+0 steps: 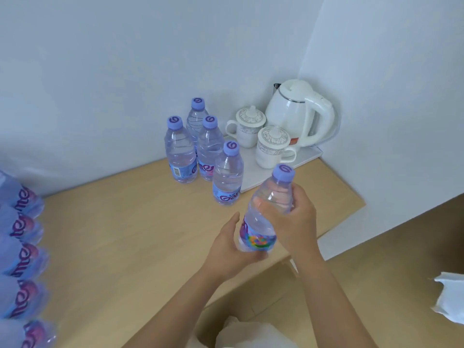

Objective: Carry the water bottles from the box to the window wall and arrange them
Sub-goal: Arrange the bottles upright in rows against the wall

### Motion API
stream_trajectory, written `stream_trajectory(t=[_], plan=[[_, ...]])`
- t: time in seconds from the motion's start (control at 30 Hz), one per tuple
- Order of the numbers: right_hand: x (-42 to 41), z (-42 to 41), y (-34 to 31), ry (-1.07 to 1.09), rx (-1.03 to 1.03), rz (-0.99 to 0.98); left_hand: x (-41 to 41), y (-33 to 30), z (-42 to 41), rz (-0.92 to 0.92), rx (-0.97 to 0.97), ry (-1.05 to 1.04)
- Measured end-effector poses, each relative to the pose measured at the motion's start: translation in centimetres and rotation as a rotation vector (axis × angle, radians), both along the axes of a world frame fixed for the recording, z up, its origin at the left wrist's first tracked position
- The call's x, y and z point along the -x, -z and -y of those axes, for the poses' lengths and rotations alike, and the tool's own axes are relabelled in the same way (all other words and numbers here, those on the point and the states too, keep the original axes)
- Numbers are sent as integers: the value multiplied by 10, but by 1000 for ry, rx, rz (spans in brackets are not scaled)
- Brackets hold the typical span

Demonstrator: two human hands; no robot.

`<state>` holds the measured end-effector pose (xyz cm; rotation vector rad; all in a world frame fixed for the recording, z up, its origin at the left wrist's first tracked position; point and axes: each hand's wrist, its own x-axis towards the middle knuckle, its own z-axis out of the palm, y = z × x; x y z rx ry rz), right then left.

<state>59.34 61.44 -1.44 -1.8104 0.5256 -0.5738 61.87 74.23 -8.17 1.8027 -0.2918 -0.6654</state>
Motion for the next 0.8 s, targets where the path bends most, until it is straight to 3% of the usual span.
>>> stream_trajectory(t=[0.17, 0.23, 0.33, 0.47, 0.63, 0.7, 0.8], plan=[[-32, -45, -39, -250, -115, 52, -1, -19, -51, -29, 271, -222], [-49, -70, -54, -381, -128, 24, -6, -29, -77, 22, 275, -342], [-72, -111, -72, -564, 42, -57, -13, -42, -117, 67, 284, -469], [-100, -161, -85, -610, 132, -45, -19, -53, -159, 146, 229, -626], [-129, -200, -86, -641, 98, -51, -26, -63, -188, 435, 71, -901], [-136, -206, -93, -750, 53, 3, -31, -63, -199, 363, 192, -855], [-144, -212, -103, -1005, 2, 48, -42, -63, -215, 187, 425, -580]])
